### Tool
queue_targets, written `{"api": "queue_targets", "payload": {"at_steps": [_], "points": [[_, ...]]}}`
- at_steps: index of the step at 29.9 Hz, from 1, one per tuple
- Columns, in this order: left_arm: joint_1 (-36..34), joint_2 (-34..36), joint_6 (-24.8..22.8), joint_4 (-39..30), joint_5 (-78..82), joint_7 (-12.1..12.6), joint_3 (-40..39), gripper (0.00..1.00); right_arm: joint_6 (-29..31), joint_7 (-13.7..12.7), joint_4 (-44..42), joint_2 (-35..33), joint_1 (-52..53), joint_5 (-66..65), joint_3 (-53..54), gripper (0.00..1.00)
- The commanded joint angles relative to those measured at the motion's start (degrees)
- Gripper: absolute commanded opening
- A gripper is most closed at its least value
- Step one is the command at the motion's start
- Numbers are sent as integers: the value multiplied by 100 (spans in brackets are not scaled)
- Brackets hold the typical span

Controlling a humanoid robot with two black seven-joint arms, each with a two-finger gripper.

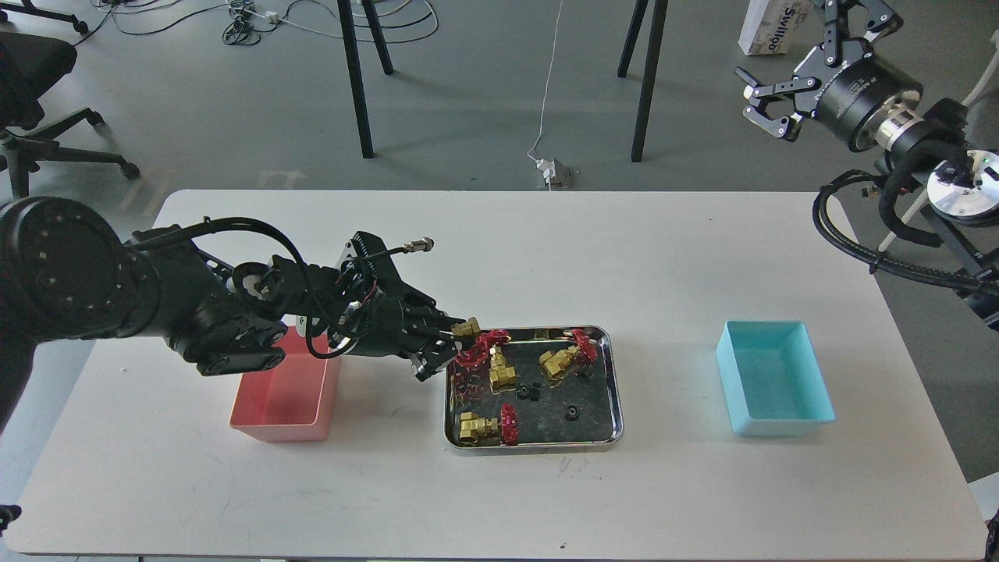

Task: Place valve in pink box and gear in blue box
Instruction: 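Close the left gripper on the valve and lift it, then carry the valve into the pink box and open the left gripper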

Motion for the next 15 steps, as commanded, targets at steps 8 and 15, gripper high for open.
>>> {"api": "queue_targets", "payload": {"at_steps": [8, 15], "points": [[-953, 1628, 120, -1575, 535, -1, -465, 18, -132, -9, -176, 112, 734, -26, -25, 99], [-1245, 3087, 147, -2078, 1352, -1, -465, 18, -878, -96, -405, 517, 937, -35, -25, 99]]}}
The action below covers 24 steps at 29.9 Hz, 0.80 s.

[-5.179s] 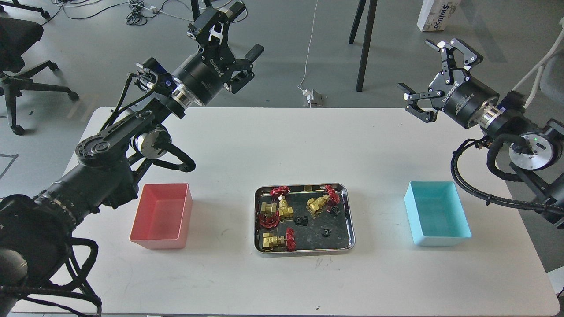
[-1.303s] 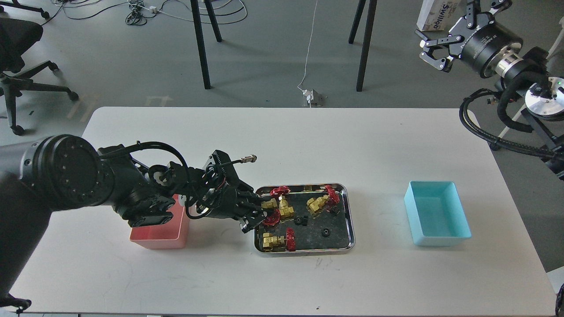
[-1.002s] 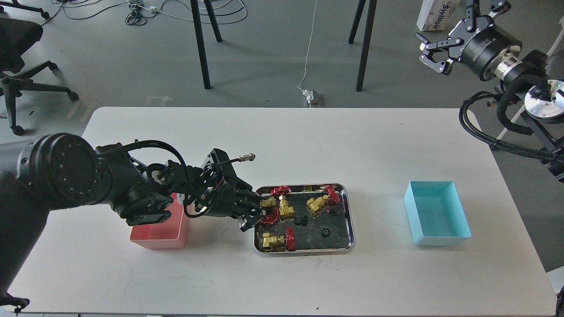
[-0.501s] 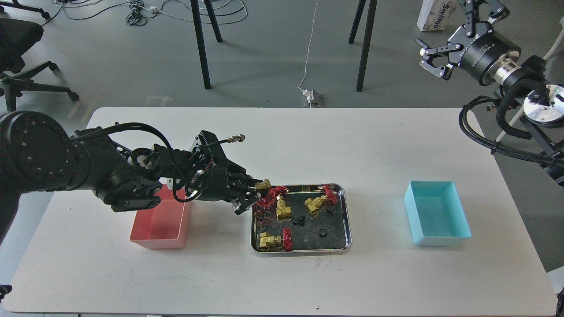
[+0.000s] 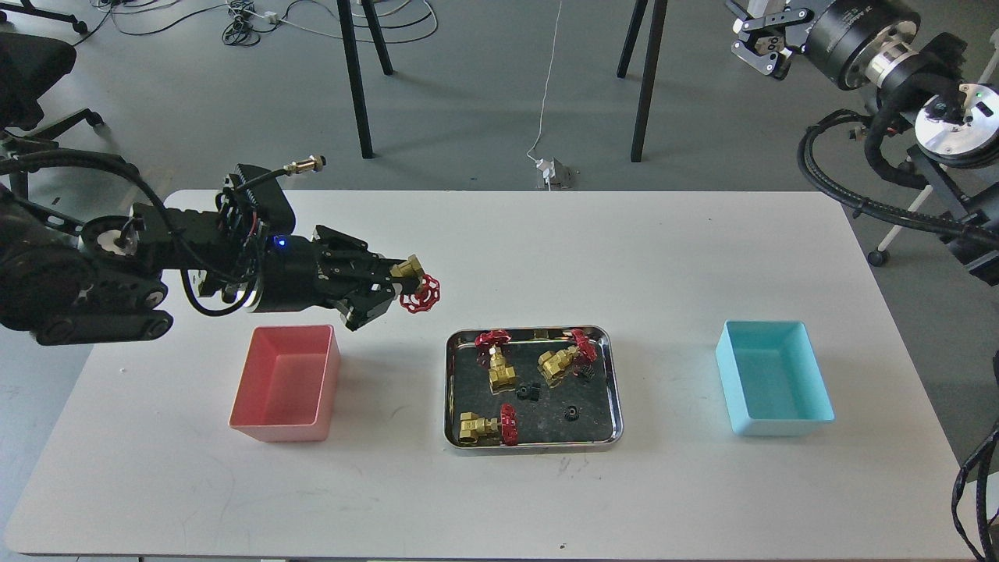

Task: Place valve in pink box and gear in blue box
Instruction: 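Carry the valve into the pink box and open the left gripper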

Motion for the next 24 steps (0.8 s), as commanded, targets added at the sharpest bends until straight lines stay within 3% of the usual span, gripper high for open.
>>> {"api": "queue_targets", "payload": {"at_steps": [1, 8, 18, 24], "points": [[56, 783, -2, -78, 578, 0, 0, 18, -276, -105, 7, 58, 73, -1, 1, 99], [812, 1602, 7, 0, 1160, 0, -202, 18, -346, -140, -46, 5, 126, -1, 10, 99], [2156, 1532, 7, 747, 1169, 0, -1019, 18, -531, -149, -2, -21, 276, -1, 1, 99], [2386, 1453, -2, 1029, 1169, 0, -1064, 18, -531, -149, 7, -30, 205, -1, 1, 99]]}}
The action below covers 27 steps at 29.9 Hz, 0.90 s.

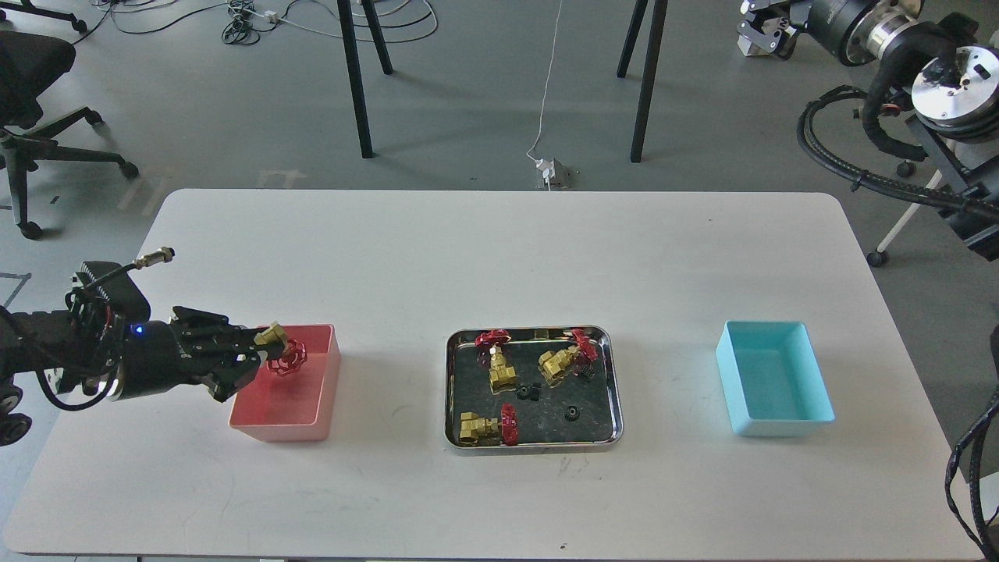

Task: Place valve in pink box and gear in blue box
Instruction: 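Carry the valve into the pink box and open the left gripper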

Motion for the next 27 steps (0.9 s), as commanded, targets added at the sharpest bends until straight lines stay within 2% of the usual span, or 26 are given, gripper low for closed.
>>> {"api": "queue_targets", "payload": {"at_steps": [1, 12, 16, 19, 23, 25, 27], "points": [[124, -141, -1, 179, 0, 0, -12, 18, 1, 0, 1, -2, -40, 0, 0, 99], [713, -783, -1, 1040, -17, 0, -30, 21, 1, 0, 19, -2, -154, 9, 0, 99], [757, -810, -1, 1102, -9, 0, -30, 24, 1, 9, 27, -28, -171, 9, 0, 99], [757, -810, -10, 1102, -17, 0, -39, 33, 1, 9, 27, -19, -198, 9, 0, 99], [731, -810, -10, 1023, -35, 0, -117, 50, 1, 9, 27, -19, -259, 9, 0, 99], [731, -775, -36, 919, -61, 0, -423, 64, 1, 9, 27, -19, -259, 9, 0, 99], [748, -687, -88, 752, -79, 0, -845, 72, 36, 9, 36, -19, -268, 0, 0, 99]]}}
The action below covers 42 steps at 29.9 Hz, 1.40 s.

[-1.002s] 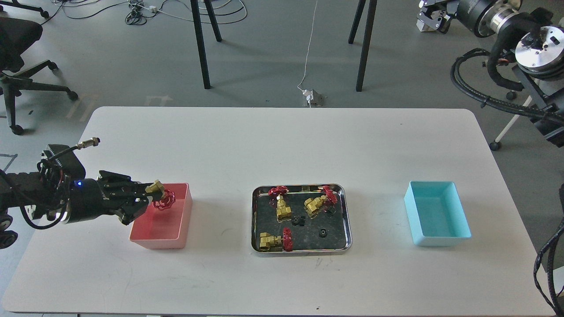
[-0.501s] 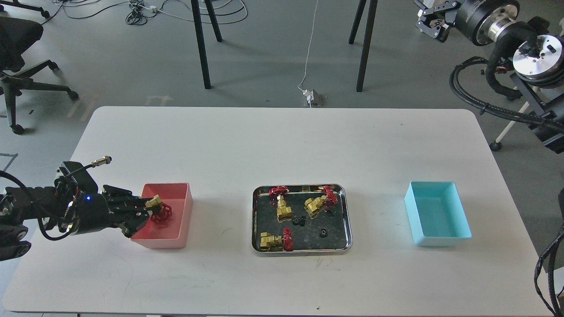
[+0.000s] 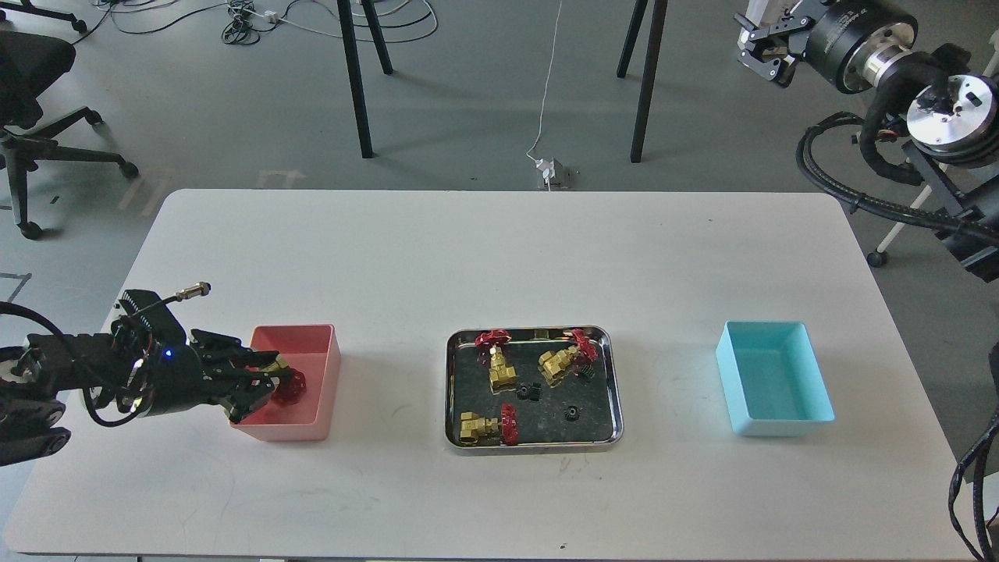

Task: Place valve in pink box and gear in blue box
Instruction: 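Carry the valve into the pink box and open the left gripper, then lift the left gripper away and move the right gripper toward the tray, then lower the right gripper onto a small dark gear in the tray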

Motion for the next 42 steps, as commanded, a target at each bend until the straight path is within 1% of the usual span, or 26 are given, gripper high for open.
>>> {"api": "queue_targets", "payload": {"at_steps": [1, 3, 5, 6, 9, 10, 13, 14, 16, 18, 19, 20, 22, 25, 27, 29, 32, 34, 35, 38, 42], "points": [[7, 161, -84, -303, -25, 1, -677, 72, 78, -1, 25, -5, -21, -26, -18, 99], [-28, 433, -198, -593, -25, 1, -1063, 75, 131, 8, 147, -5, 14, -149, -298, 99], [-90, 688, -470, -839, -42, 1, -1572, 76, 175, 34, 297, -31, 85, -508, -694, 99], [-90, 828, -706, -971, -60, 1, -1967, 76, 219, 52, 385, -75, 146, -788, -843, 99], [-29, 1250, -1611, -1453, -366, 1, -3302, 78, 552, 61, 692, -189, 304, -1877, -1213, 99], [6, 1365, -1953, -1647, -637, 1, -3768, 80, 745, 61, 789, -207, 339, -2438, -1379, 99], [138, 1454, -2640, -2060, -1822, 1, -4596, 81, 1491, 61, 1236, -277, 453, -3906, -1775, 99], [173, 1428, -2781, -2166, -2366, 1, -4842, 82, 1745, 61, 1421, -347, 523, -4251, -1872, 99], [209, 1244, -3150, -2334, -3587, 1, -5308, 83, 1745, 61, 1764, -461, 708, -4684, -2074, 99], [287, 884, -3808, -2343, -4722, 1, -5695, 86, 1745, 52, 2107, -515, 927, -4843, -2442, 99], [323, 656, -4124, -2334, -5249, 1, -5897, 88, 1745, 43, 2265, -515, 1085, -4965, -2766, 99], [367, 463, -4336, -2308, -5733, 1, -6125, 90, 1745, 43, 2406, -515, 1243, -5175, -3135, 99], [533, 94, -4645, -2212, -6429, 1, -6565, 93, 1745, 52, 2713, -471, 1507, -5771, -3882, 99], [841, -487, -4751, -2080, -6740, 1, -7163, 94, 1745, 78, 3284, -375, 1675, -6774, -4736, 99], [1095, -873, -4751, -1957, -6740, 1, -7480, 94, 1745, 78, 3557, -173, 1693, -7433, -5246, 98], [1289, -1173, -4751, -1921, -6740, 1, -7639, 94, 1745, 87, 3602, -23, 1684, -7995, -5668, 98], [1535, -1419, -4743, -1913, -6731, 1, -7710, 95, 1745, 96, 3585, 144, 1614, -8533, -6064, 95], [1667, -1551, -4743, -1904, -6731, 1, -7736, 97, 1745, 148, 3576, 337, 1553, -8657, -6249, 85], [1729, -1613, -4751, -1904, -6731, 1, -7736, 97, 1745, 218, 3559, 451, 1535, -8658, -6311, 80], [1887, -1745, -4751, -1904, -6722, 1, -7736, 99, 1745, 359, 3454, 942, 1535, -8658, -6417, 66], [1923, -1789, -4751, -1895, -6722, 1, -7736, 99, 1745, 377, 3225, 1304, 1544, -8658, -6487, 61]]}}
